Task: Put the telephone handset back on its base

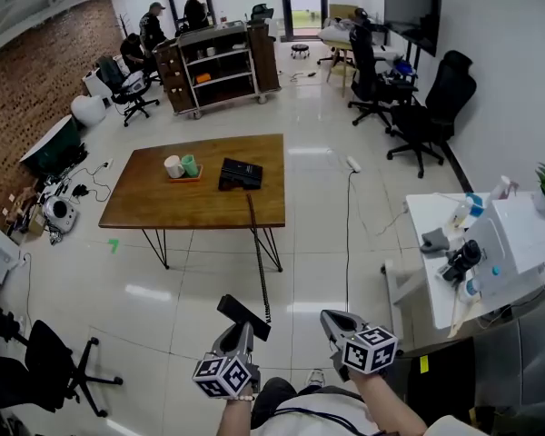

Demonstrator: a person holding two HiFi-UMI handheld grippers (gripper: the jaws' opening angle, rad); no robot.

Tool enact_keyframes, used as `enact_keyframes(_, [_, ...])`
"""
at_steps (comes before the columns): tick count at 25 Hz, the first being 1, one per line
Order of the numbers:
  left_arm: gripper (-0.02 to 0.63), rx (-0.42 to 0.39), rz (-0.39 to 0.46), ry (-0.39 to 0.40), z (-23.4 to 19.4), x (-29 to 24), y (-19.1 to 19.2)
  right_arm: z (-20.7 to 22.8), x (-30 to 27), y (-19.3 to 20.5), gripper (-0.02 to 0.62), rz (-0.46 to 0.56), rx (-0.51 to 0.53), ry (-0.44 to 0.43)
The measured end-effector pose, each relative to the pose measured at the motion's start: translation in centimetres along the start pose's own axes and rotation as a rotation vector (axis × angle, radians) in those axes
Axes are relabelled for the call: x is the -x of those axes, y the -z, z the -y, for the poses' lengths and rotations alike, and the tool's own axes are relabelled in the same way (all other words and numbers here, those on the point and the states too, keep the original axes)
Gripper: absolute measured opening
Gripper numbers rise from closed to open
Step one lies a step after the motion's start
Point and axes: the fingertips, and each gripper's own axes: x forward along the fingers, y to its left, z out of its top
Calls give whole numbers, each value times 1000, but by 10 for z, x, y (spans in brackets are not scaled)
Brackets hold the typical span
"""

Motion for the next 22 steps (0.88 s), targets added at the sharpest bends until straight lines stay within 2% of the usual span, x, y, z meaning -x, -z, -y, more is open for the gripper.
enact_keyframes(6, [66, -3, 7, -35, 4, -11, 9, 13, -2, 4, 12, -37, 14, -32])
enact_keyframes(14, [66, 9, 13, -67, -12, -39, -5, 30, -30, -9, 12, -50, 3, -51])
enact_keyframes(22, [66, 21, 1, -72, -37, -97, -32, 58, -83, -45, 12, -55, 10, -47])
